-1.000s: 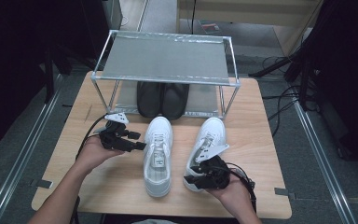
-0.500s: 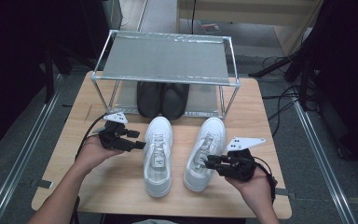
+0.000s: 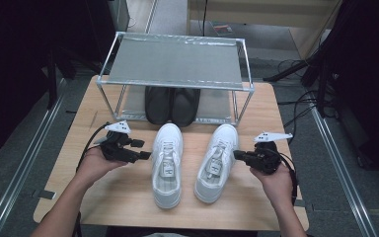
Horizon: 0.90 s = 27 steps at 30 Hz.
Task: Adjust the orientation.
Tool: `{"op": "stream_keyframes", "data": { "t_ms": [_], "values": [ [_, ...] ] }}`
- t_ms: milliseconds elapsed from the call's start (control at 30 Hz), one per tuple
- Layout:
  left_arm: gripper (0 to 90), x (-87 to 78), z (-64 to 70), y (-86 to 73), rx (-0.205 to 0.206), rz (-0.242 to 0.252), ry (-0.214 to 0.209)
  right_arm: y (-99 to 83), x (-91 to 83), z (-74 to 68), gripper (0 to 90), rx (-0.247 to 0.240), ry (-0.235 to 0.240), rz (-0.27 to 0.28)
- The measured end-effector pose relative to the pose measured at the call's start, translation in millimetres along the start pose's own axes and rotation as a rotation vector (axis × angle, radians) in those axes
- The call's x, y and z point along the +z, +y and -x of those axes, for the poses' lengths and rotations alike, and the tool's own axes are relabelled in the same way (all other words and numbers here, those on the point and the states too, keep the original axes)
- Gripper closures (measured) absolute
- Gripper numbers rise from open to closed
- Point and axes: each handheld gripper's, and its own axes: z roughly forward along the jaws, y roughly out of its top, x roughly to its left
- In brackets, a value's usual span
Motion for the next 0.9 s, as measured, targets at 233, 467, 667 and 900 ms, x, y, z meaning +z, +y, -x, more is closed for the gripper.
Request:
{"op": "stream_keyframes", "data": {
  "t_ms": [233,467,667,900],
  "values": [
    [37.5,-6.5,3.1,-7.9,0.003,0.012,0.016,2.2,20.1,6.6,90.0,-0.019,-0.027,-0.078],
    [37.0,-10.9,4.3,-13.7,-0.009,0.016,0.029,6.9,23.1,6.2,90.0,-0.040,-0.030,-0.089],
    [36.5,-10.8,7.0,-17.5,-0.009,0.006,0.031,11.8,29.8,3.3,90.0,-0.061,-0.037,-0.087],
    [36.5,-9.8,10.0,-20.7,-0.014,0.008,0.025,16.9,37.6,-1.4,90.0,-0.088,-0.036,-0.084]
  ]
}}
